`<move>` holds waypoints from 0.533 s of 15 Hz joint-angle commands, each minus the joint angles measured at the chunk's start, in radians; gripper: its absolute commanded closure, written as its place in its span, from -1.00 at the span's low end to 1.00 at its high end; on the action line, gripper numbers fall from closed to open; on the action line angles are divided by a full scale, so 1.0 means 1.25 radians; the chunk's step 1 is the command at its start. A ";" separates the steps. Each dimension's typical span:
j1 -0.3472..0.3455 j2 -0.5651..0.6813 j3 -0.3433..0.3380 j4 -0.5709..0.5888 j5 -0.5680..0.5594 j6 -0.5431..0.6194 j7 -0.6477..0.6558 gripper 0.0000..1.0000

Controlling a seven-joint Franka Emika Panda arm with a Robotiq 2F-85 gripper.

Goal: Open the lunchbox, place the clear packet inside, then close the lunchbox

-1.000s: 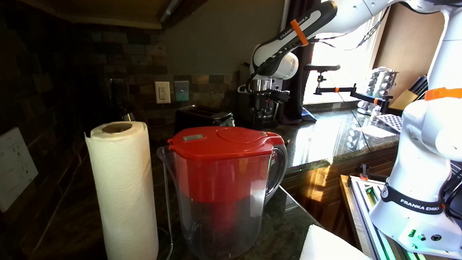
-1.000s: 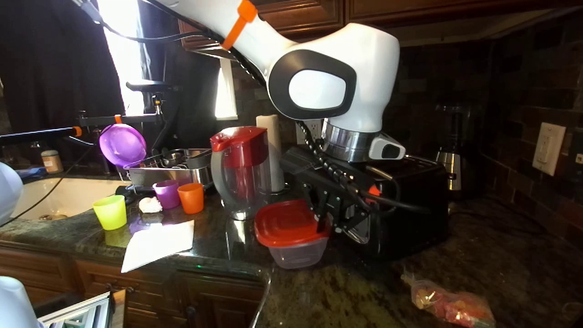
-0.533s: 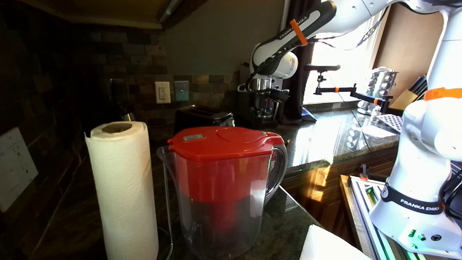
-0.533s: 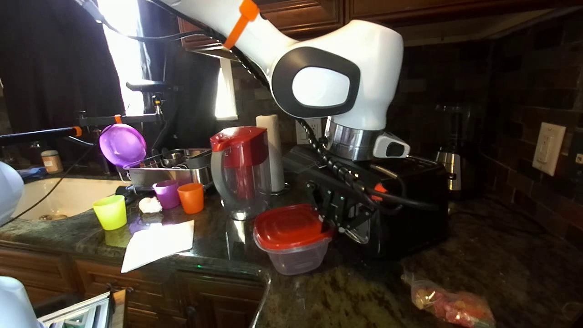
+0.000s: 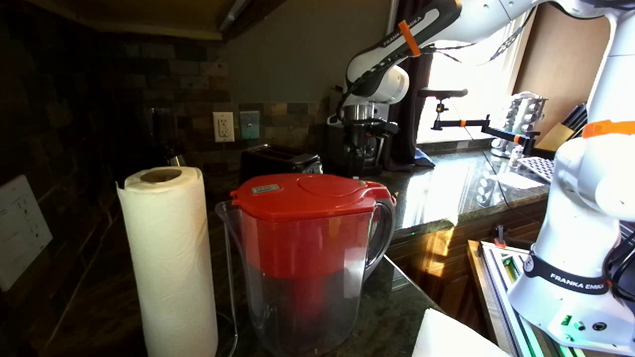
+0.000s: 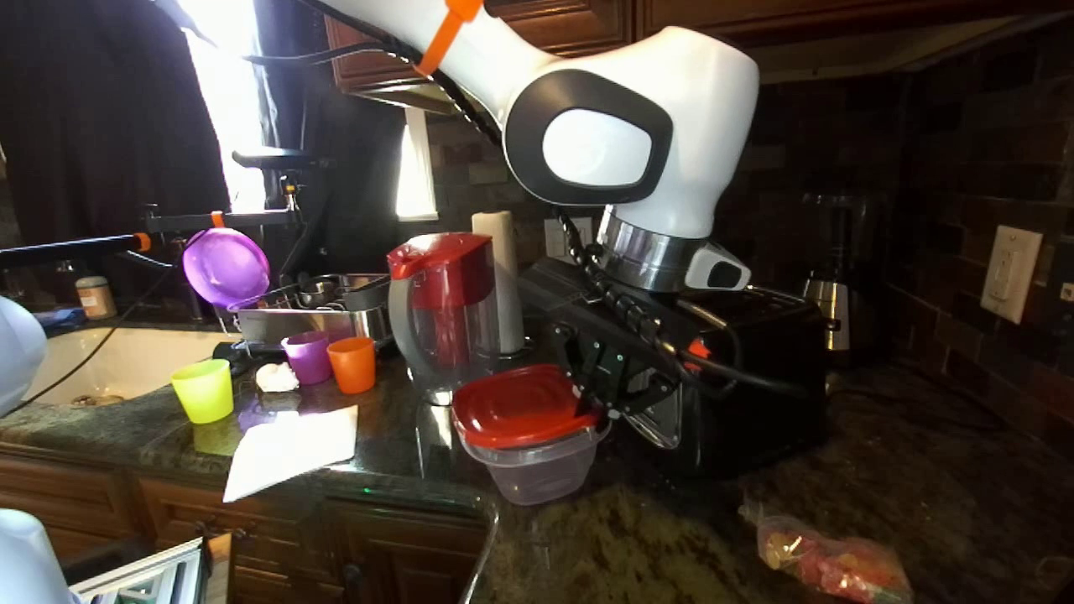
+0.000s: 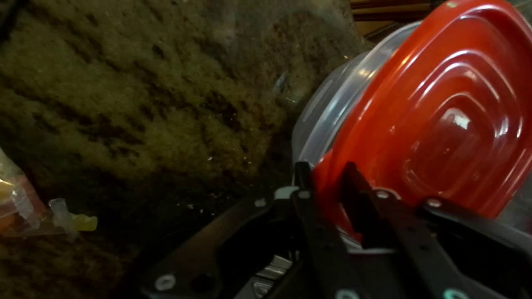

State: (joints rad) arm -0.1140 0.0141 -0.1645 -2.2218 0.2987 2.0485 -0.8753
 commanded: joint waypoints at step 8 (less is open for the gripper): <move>-0.066 -0.061 -0.038 0.028 -0.001 -0.084 -0.055 0.89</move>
State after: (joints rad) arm -0.1756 -0.0221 -0.1923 -2.1805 0.3013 1.9780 -0.9211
